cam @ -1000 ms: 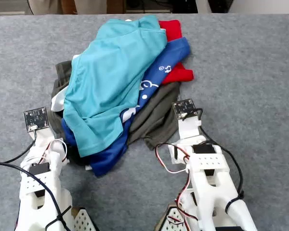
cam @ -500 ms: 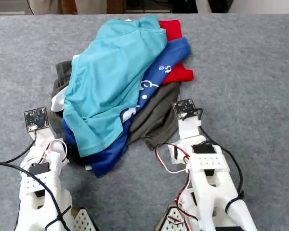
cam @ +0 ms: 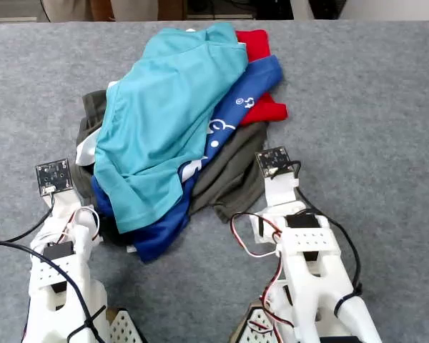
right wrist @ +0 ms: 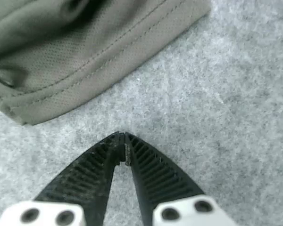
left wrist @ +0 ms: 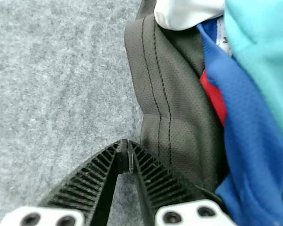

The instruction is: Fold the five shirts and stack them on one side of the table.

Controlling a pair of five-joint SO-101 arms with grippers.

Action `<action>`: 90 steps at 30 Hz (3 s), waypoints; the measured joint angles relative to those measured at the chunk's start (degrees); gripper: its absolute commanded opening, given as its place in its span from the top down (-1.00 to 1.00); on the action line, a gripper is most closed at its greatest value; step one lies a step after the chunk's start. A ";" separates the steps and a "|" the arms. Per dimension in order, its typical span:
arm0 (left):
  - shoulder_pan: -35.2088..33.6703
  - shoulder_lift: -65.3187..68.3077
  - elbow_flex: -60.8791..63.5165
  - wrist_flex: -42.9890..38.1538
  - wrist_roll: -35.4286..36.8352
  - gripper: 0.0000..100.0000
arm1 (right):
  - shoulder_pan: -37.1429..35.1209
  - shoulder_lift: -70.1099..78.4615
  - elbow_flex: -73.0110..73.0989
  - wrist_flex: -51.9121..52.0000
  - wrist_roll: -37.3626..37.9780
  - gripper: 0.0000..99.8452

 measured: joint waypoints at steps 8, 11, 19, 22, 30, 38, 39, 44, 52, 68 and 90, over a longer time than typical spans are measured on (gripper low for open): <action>3.52 0.00 0.00 0.00 0.00 0.96 | 0.00 0.00 0.00 0.00 0.00 1.00; 6.68 0.00 -2.29 0.00 0.00 0.96 | 0.00 0.00 0.00 0.00 0.00 1.00; 13.19 0.26 -24.62 5.80 0.00 0.96 | 0.00 0.00 0.00 0.00 0.00 1.00; 18.90 0.97 -35.69 17.49 0.09 0.96 | 0.00 0.00 0.00 0.00 0.00 1.00; 26.64 24.62 -64.00 29.80 0.00 0.96 | 0.00 0.00 0.00 0.00 0.00 1.00; 27.34 67.96 -103.03 50.37 0.00 0.92 | 0.00 0.00 0.00 0.00 -0.09 1.00; 27.34 72.79 -109.27 52.92 0.00 0.88 | 0.00 0.00 0.00 0.00 -0.09 1.00; 28.13 94.33 -137.14 62.51 0.18 0.79 | 0.00 0.00 0.00 0.00 -0.09 1.00; 28.66 116.92 -170.90 75.08 0.18 0.96 | 0.00 -0.18 0.00 1.49 -0.18 1.00; 32.26 90.11 -162.73 76.22 0.18 0.96 | 2.99 -0.53 -28.84 22.15 -0.09 1.00; 60.04 48.88 -120.88 72.79 13.71 0.31 | 25.23 -0.44 -56.88 30.07 -0.18 0.11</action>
